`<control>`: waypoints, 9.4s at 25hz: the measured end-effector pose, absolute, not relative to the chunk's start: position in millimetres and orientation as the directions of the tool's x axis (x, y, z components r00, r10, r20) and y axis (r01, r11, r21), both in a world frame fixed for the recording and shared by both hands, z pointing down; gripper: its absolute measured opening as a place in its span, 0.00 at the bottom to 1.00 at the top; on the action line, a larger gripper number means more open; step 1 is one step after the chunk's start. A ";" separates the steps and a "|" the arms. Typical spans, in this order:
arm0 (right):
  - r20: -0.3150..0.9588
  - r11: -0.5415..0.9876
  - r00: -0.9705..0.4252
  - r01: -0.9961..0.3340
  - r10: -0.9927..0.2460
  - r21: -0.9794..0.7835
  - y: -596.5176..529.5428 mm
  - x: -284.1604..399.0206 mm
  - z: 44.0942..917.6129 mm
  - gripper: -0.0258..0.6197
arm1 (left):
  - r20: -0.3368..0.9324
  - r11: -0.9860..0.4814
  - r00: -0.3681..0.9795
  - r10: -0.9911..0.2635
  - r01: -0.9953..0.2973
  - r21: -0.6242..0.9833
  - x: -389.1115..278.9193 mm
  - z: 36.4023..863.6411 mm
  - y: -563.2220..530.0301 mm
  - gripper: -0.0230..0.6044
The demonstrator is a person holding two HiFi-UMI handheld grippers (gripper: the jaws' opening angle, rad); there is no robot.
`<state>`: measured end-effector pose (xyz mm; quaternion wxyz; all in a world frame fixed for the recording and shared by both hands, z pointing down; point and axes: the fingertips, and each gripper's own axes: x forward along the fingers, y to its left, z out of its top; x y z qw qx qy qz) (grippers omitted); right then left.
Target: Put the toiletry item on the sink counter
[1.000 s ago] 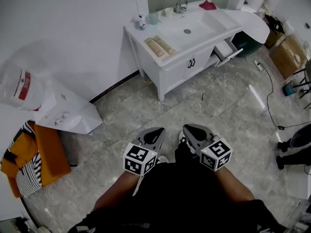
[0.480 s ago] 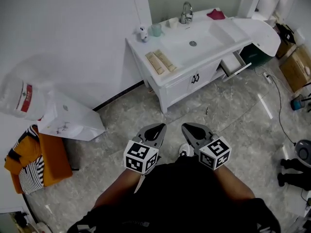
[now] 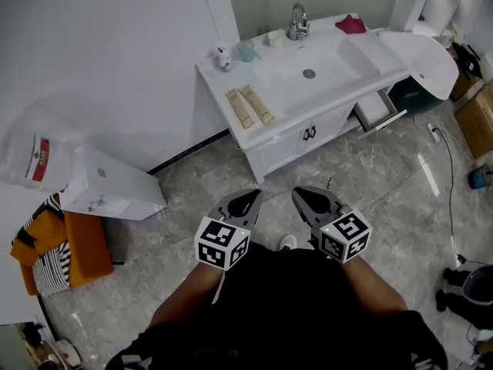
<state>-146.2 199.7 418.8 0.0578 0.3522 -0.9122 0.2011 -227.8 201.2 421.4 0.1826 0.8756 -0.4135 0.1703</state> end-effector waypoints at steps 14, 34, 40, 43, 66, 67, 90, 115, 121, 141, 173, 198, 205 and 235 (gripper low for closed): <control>0.257 0.661 -0.762 -0.646 -0.595 -0.382 161.7 -134.3 434.8 0.05 | 0.491 -0.548 0.576 -0.654 -0.808 0.217 -220.6 437.6 161.5 0.04; 0.413 0.669 -0.734 -0.671 -0.539 -0.318 -6.8 -179.2 461.3 0.05 | 0.500 -0.522 0.567 -0.655 -0.817 0.244 -267.7 462.8 -14.6 0.04; 0.509 0.676 -0.715 -0.671 -0.479 -0.304 -56.4 -209.1 497.6 0.05 | 0.567 -0.510 0.546 -0.616 -0.826 0.241 -295.6 496.8 -56.0 0.04; 0.559 0.663 -0.670 -0.701 -0.488 -0.263 -83.0 -218.4 516.2 0.05 | 0.582 -0.511 0.549 -0.600 -0.823 0.248 -308.7 507.1 -72.5 0.04; 0.849 0.706 -0.399 -0.707 -0.347 -0.044 -170.8 -257.0 653.1 0.21 | 0.619 -0.532 0.574 -0.536 -0.799 0.281 -356.6 549.1 -113.8 0.04; 0.855 0.709 -0.394 -0.704 -0.338 -0.043 -171.0 -257.1 657.0 0.22 | 0.619 -0.524 0.570 -0.541 -0.803 0.282 -357.7 549.1 -114.1 0.04; 0.797 0.769 -0.478 -0.638 -0.370 -0.025 -172.0 -257.5 637.7 0.05 | 0.599 -0.490 0.548 -0.584 -0.826 0.279 -353.3 536.7 -120.0 0.04; 0.490 0.696 -0.580 -0.714 -0.651 0.080 -135.2 -209.7 452.9 0.05 | 0.456 -0.639 0.651 -0.607 -0.741 0.207 -287.3 460.1 -135.7 0.04; 0.475 0.657 -0.552 -0.750 -0.685 0.076 -118.9 -156.2 447.7 0.05 | 0.449 -0.671 0.672 -0.589 -0.716 0.194 -235.3 456.1 -127.4 0.04; 0.442 0.534 -0.464 -0.845 -0.768 0.039 -12.8 64.1 447.5 0.05 | 0.460 -0.752 0.730 -0.505 -0.634 0.179 -20.6 459.7 -22.8 0.04; 0.492 0.226 -0.273 -0.962 -0.827 -0.154 -7.8 238.6 495.5 0.05 | 0.515 -0.865 0.799 -0.310 -0.461 0.195 140.4 480.2 -50.6 0.04; 0.607 -0.132 -0.059 -0.955 -0.792 -0.266 -161.8 313.9 540.4 0.05 | 0.502 -0.918 0.847 -0.175 -0.324 0.227 180.3 493.7 -227.1 0.04; 0.671 -0.251 -0.037 -0.911 -0.740 -0.327 -178.7 345.2 585.5 0.05 | 0.514 -0.909 0.840 -0.173 -0.337 0.245 190.8 500.6 -243.6 0.04; 0.840 -0.684 -0.119 -0.525 -0.530 -0.506 -291.2 448.1 840.8 0.05 | 0.666 -0.753 0.664 -0.339 -0.616 0.231 237.5 543.3 -310.9 0.04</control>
